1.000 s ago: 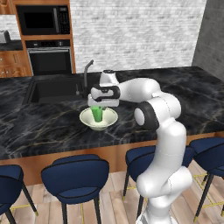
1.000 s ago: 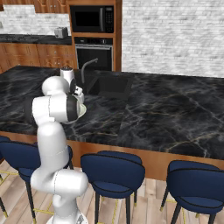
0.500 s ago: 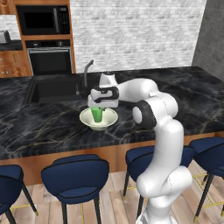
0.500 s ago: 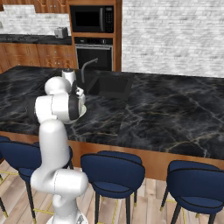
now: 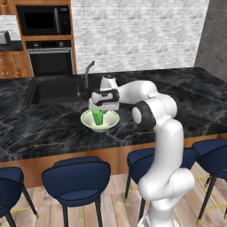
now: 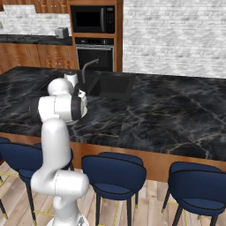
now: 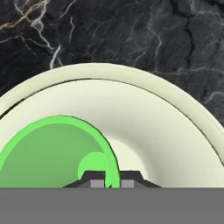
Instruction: Place the cup inside the bowl on the dining table and move the bowl to any counter.
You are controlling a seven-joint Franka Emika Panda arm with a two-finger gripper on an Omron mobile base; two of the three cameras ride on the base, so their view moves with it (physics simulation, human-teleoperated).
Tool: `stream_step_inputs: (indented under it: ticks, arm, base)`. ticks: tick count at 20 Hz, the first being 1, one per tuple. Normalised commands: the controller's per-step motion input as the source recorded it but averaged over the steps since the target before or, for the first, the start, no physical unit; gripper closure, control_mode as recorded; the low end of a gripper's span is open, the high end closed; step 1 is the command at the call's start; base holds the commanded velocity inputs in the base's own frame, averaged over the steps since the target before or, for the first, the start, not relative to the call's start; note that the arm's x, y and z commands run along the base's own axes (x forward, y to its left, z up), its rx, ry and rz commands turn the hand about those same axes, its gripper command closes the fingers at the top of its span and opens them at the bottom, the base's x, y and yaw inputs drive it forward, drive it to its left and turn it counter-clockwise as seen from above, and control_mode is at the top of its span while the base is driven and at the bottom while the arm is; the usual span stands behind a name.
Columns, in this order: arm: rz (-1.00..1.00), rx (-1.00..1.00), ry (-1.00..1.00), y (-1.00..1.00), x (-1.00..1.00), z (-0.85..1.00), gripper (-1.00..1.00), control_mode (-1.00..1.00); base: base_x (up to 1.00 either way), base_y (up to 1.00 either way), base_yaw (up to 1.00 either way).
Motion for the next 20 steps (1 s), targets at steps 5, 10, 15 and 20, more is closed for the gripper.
stream_step_inputs:
  ticks: [5,10,15,20]
  arm:
    - [0.00,0.00,0.00,0.01,0.14,-0.11,1.00,-1.00]
    - [0.00,0.00,0.01,0.00,0.01,0.00,1.00,-1.00]
    - [0.00,0.00,0.00,0.08,0.00,0.00,-1.00,-1.00]
    - [0.00,0.00,0.00,0.11,0.00,0.00,-1.00,-1.00]
  base:
    - [0.00,0.00,0.00]
    - [0.00,0.00,0.00]
    - [0.00,0.00,0.00]
    - [0.00,0.00,0.00]
